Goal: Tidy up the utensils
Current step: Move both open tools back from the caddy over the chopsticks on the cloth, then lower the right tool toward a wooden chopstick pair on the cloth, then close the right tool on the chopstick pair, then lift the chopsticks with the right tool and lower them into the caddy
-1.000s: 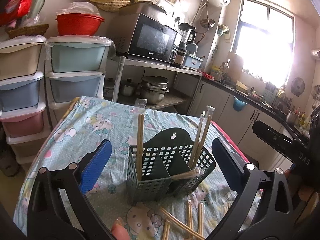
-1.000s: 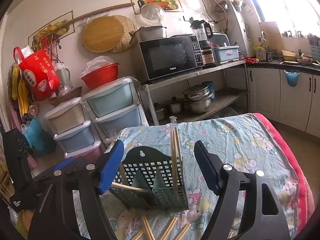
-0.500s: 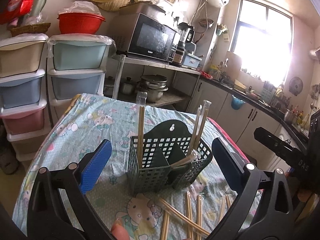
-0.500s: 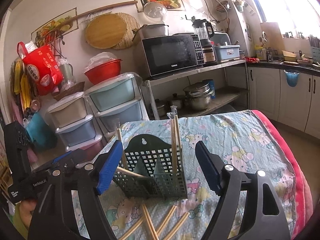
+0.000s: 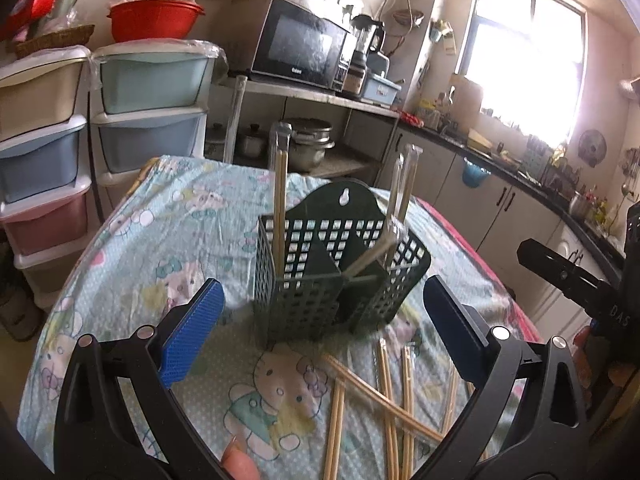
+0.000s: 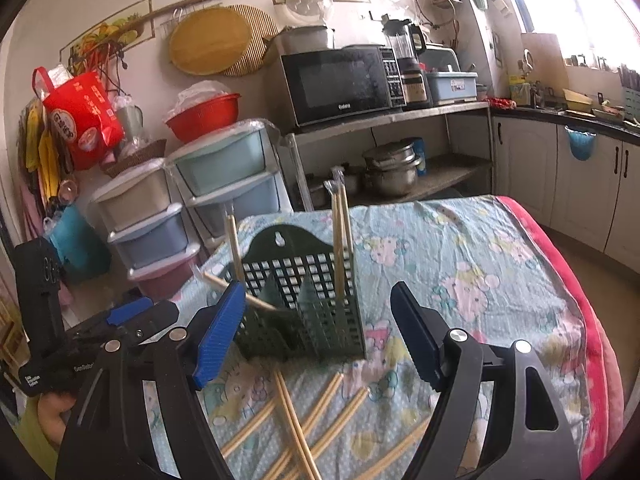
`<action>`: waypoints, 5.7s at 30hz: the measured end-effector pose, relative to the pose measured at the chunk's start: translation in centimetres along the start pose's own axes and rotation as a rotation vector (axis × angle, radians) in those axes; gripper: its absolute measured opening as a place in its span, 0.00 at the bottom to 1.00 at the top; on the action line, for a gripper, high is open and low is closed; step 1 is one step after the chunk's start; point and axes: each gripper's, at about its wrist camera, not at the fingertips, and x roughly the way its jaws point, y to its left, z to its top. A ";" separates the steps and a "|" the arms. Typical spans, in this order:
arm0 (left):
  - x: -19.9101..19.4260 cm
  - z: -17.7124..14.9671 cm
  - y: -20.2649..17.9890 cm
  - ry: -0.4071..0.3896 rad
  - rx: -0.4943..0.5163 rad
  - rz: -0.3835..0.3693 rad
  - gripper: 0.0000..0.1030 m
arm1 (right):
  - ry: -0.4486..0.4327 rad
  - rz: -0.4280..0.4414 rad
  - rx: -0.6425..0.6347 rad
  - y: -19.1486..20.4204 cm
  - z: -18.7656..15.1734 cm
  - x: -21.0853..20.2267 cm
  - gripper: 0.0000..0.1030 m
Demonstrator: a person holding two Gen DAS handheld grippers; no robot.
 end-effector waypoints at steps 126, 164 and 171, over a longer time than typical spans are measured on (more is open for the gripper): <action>8.8 -3.6 2.6 0.309 -0.217 -0.146 0.05 | 0.262 -0.049 0.163 -5.4 -7.0 5.2 0.06; -1.8 2.7 -0.6 0.042 -0.129 -0.274 0.02 | -0.039 0.027 -0.006 0.3 -0.7 -3.4 0.04; -2.8 3.7 -0.7 0.009 -0.114 -0.277 0.02 | -0.060 0.028 -0.015 0.7 0.0 -3.7 0.04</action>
